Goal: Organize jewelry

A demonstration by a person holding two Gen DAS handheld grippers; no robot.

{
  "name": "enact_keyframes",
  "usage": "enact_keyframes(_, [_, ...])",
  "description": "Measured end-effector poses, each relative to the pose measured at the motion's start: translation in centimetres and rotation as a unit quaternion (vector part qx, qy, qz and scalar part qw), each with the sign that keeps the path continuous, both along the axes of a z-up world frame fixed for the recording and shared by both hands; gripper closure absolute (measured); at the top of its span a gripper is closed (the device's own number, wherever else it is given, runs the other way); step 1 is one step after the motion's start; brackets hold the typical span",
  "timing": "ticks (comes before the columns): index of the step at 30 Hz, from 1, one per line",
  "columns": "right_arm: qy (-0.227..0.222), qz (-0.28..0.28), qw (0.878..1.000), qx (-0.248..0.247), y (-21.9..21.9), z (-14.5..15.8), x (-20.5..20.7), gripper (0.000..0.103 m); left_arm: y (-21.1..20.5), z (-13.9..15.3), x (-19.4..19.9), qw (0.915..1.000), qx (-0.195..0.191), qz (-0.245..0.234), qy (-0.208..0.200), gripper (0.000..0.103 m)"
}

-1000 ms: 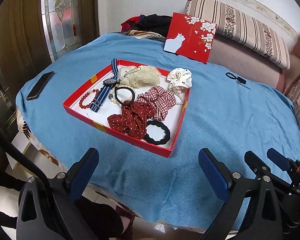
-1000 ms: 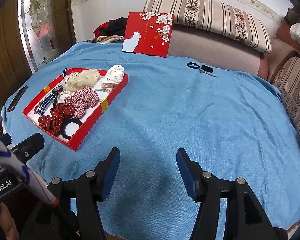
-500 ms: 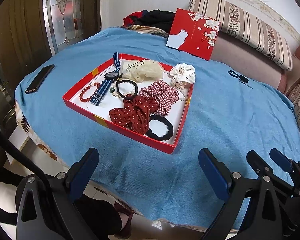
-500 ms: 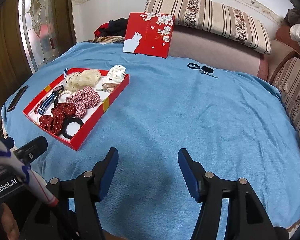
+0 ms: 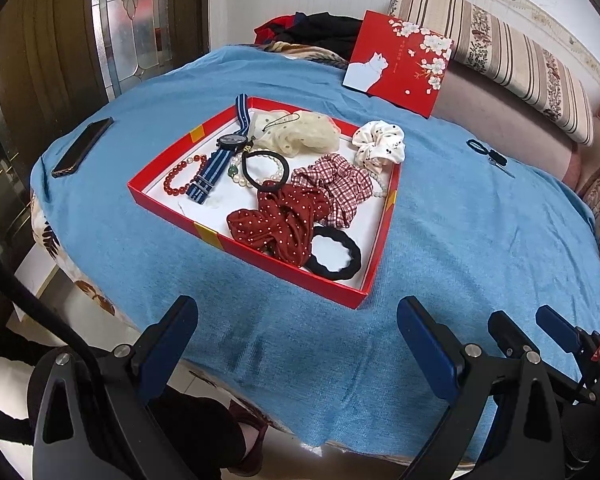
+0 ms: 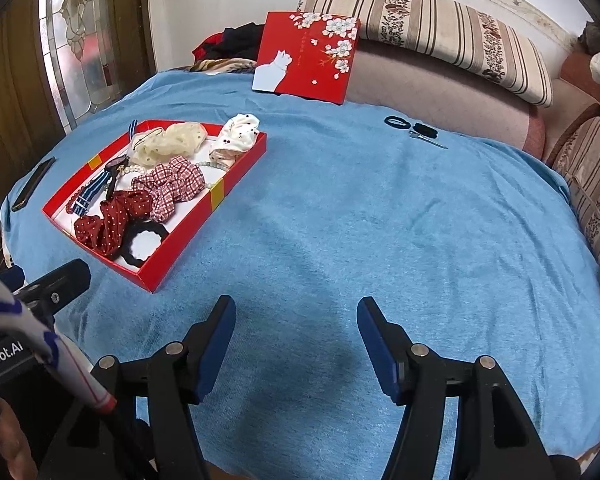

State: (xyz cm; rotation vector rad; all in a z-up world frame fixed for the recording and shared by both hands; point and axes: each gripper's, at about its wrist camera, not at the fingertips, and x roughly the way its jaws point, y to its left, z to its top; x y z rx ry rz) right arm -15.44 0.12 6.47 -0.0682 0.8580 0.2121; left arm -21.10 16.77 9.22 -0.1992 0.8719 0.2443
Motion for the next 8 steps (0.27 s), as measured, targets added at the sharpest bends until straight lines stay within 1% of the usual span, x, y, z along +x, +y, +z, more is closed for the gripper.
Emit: enact_keyframes(8, [0.009, -0.002, 1.0, 0.01, -0.25, -0.63, 0.25, 0.035, -0.11, 0.14, 0.07, 0.9999, 0.012, -0.003, 0.002, 0.004])
